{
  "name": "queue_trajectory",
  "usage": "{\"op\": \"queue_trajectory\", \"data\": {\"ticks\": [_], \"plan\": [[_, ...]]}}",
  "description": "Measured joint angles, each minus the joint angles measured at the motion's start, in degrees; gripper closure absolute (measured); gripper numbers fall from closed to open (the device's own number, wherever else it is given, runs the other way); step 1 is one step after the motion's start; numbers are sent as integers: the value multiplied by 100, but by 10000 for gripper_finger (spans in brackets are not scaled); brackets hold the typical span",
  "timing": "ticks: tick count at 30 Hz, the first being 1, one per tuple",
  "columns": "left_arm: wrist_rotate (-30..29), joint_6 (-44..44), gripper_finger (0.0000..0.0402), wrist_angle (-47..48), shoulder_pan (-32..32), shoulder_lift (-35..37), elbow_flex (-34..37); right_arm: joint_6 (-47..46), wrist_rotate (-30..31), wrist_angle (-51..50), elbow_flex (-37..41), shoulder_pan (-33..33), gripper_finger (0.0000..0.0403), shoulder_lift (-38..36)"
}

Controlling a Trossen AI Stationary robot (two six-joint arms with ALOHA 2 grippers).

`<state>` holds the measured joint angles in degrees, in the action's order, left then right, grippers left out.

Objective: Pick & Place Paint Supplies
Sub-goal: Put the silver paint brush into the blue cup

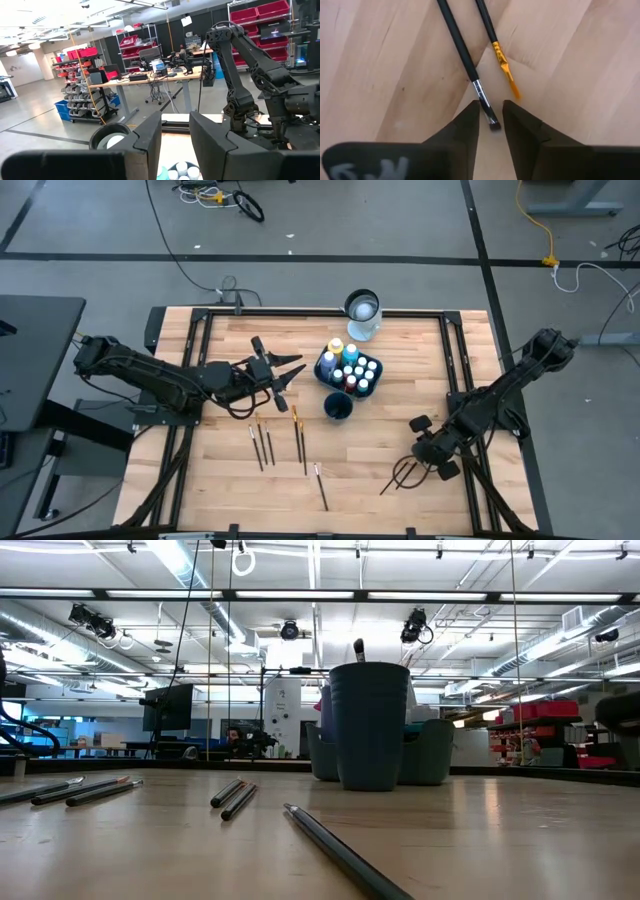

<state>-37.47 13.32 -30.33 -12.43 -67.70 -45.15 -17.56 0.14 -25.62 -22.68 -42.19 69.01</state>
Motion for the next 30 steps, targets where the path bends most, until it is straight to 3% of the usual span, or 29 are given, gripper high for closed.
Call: {"op": "queue_trajectory", "data": {"ticks": [10,18,23,27,30], "plan": [[0,0,293,2,0,0,0,87,149,-76,0,-324,321,1],[0,0,293,1,0,0,0,253,288,-42,7,-418,392,5],[0,0,293,1,1,0,0,337,315,-50,-36,-421,391,-1],[0,0,293,2,1,-1,0,996,198,-346,-434,-429,399,-74],[0,0,293,1,-1,-2,0,1455,776,-551,-1018,-424,399,-93]]}}
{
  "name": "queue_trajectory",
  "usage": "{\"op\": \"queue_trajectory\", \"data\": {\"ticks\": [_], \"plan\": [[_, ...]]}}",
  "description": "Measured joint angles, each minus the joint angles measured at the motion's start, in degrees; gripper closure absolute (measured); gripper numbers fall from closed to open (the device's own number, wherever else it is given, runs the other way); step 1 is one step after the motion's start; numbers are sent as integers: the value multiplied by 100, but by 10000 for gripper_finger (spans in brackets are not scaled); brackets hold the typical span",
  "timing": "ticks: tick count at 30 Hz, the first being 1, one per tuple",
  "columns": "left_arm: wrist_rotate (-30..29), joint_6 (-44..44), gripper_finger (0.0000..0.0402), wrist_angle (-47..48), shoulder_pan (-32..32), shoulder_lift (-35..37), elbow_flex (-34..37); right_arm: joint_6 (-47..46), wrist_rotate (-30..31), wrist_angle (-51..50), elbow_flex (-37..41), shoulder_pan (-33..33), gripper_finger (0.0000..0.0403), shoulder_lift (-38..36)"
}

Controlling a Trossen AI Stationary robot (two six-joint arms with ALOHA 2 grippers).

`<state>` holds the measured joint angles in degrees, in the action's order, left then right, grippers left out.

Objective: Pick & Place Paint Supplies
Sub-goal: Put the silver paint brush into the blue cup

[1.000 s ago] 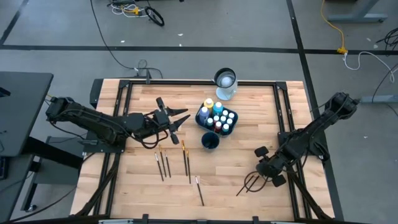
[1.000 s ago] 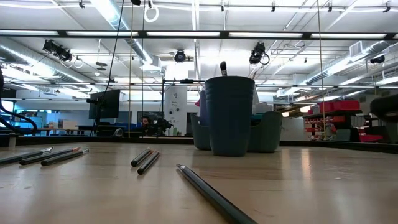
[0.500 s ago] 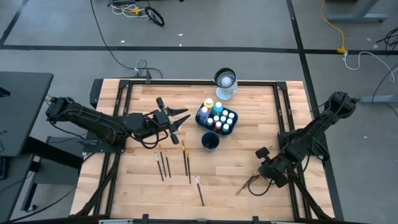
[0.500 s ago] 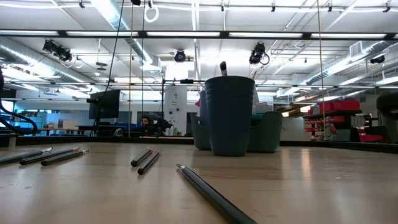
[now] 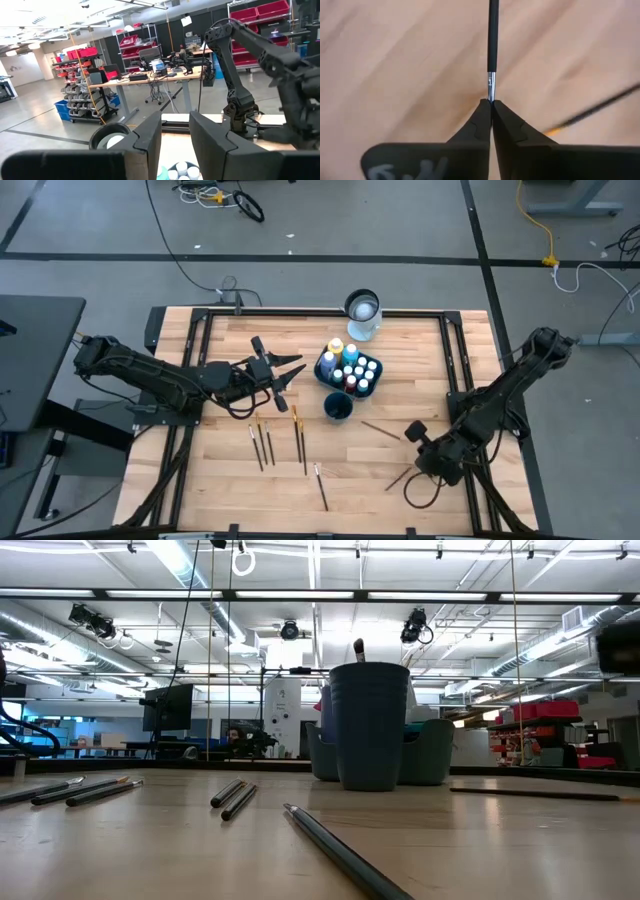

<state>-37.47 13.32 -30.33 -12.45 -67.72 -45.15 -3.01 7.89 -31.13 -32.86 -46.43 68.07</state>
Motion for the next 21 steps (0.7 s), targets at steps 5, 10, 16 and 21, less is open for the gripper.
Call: {"op": "queue_trajectory", "data": {"ticks": [5,10,16,21], "plan": [[0,0,293,-11,1,0,-1,1467,1608,-525,-1010,-1,400,-16],[2,-90,293,-4,1,0,-2,4508,4208,-267,-1636,133,400,-19],[2,-284,293,0,0,0,-2,8742,5710,1642,-1729,843,400,-19],[2,-350,293,0,2,0,-1,10613,5594,2293,-1732,1731,400,172]]}}
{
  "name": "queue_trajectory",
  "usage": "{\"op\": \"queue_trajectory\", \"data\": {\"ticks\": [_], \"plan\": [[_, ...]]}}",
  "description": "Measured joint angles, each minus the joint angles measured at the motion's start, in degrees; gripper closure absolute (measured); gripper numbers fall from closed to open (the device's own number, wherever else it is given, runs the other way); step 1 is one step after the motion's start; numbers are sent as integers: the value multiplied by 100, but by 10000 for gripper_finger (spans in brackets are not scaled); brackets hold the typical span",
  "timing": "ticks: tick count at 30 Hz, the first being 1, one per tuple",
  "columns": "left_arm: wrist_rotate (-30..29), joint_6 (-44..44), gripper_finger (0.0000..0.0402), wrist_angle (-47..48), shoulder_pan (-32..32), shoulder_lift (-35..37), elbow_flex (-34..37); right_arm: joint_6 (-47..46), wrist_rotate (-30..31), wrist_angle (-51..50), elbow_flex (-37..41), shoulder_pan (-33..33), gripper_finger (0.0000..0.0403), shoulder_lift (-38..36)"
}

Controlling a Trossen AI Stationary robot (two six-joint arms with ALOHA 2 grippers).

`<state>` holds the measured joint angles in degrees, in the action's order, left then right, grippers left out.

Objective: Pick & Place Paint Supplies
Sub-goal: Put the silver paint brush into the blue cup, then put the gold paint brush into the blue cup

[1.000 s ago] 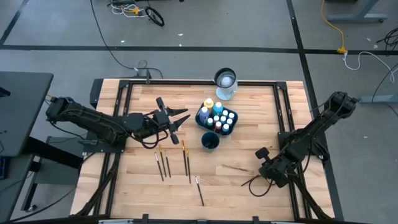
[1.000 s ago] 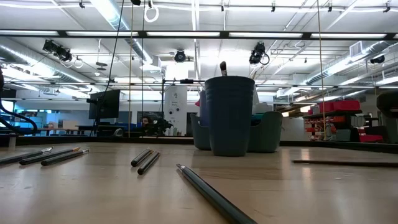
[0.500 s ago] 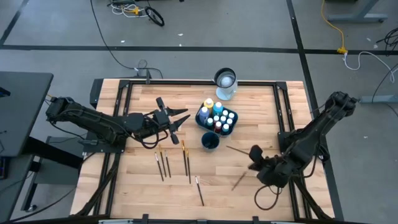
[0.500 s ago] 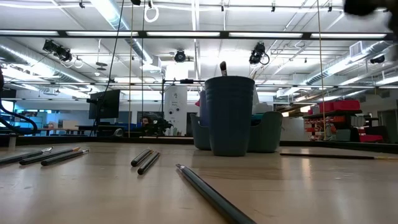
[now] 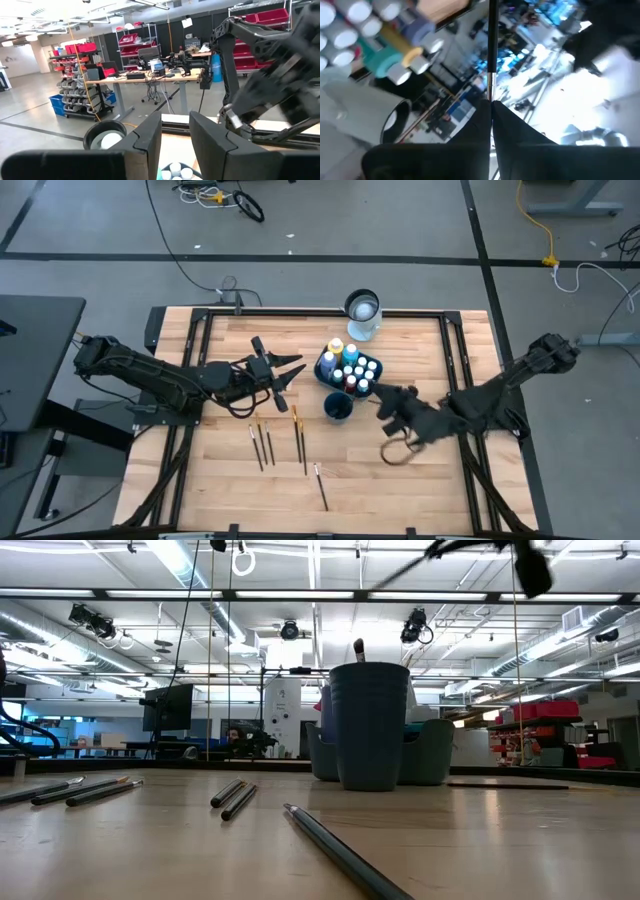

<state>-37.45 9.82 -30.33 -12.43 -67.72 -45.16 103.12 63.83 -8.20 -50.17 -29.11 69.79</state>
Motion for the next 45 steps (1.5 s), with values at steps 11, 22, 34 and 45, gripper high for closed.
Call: {"op": "queue_trajectory", "data": {"ticks": [11,22,34,45], "plan": [[-2,2,293,1,0,0,1,711,-653,2,79,896,401,1001],[-1,144,293,0,-2,0,0,55,-1078,265,76,967,347,1338],[-2,138,293,1,-1,0,1,-2909,-480,117,74,995,335,1100],[-2,136,293,2,-1,0,1,-9522,-2142,-3234,72,1011,334,-680]]}}
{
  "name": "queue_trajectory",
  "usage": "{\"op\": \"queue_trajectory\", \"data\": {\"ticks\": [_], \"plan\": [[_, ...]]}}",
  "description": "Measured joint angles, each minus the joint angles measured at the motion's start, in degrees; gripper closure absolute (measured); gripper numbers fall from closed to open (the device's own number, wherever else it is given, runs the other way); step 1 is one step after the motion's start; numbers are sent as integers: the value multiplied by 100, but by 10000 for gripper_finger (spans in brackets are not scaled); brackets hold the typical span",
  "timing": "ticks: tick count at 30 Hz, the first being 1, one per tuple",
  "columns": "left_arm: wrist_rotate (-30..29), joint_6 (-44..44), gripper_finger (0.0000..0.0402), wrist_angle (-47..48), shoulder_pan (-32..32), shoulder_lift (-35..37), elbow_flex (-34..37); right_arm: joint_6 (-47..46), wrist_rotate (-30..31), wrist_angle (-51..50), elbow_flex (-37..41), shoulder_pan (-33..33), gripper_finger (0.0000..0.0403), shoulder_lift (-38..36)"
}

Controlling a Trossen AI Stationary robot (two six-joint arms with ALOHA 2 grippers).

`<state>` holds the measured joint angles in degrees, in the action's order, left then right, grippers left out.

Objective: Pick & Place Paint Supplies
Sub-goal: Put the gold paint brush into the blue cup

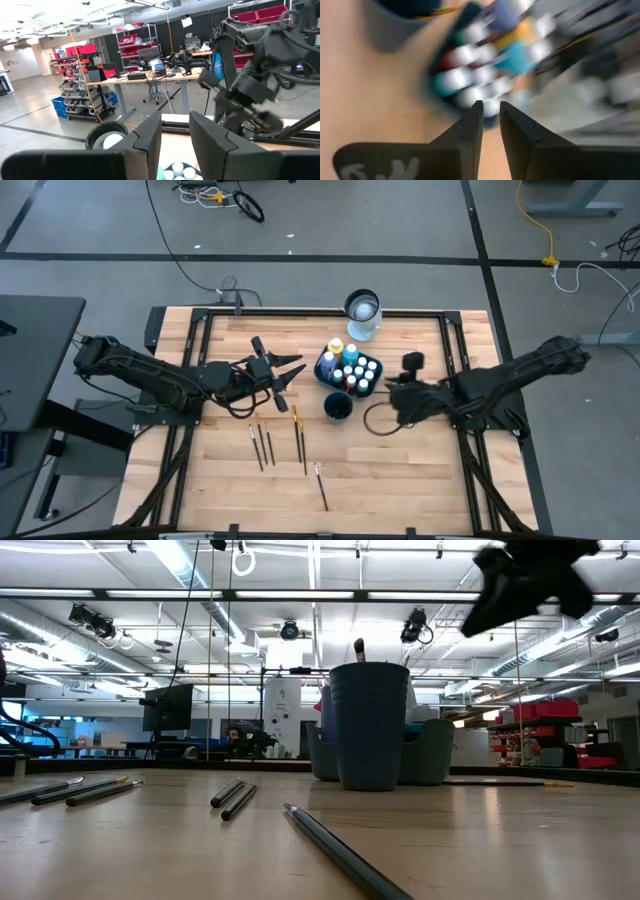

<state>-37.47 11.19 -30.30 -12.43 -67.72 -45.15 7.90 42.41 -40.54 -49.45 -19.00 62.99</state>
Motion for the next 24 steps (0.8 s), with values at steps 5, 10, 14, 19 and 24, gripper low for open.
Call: {"op": "queue_trajectory", "data": {"ticks": [5,10,14,19,24], "plan": [[0,-1,293,-4,1,0,0,-2482,-1599,-961,35,54,334,-413],[1,-3,293,-7,1,0,0,-3180,-2561,-1565,305,102,334,-353],[20,-81,293,-5,0,0,0,-3339,-2757,-1512,770,269,329,-346],[20,-203,293,-2,-1,0,0,-3343,-2653,-1353,1264,674,294,-346],[21,-237,293,-2,-1,0,0,-3434,-2726,-1313,1538,1108,244,-346]]}}
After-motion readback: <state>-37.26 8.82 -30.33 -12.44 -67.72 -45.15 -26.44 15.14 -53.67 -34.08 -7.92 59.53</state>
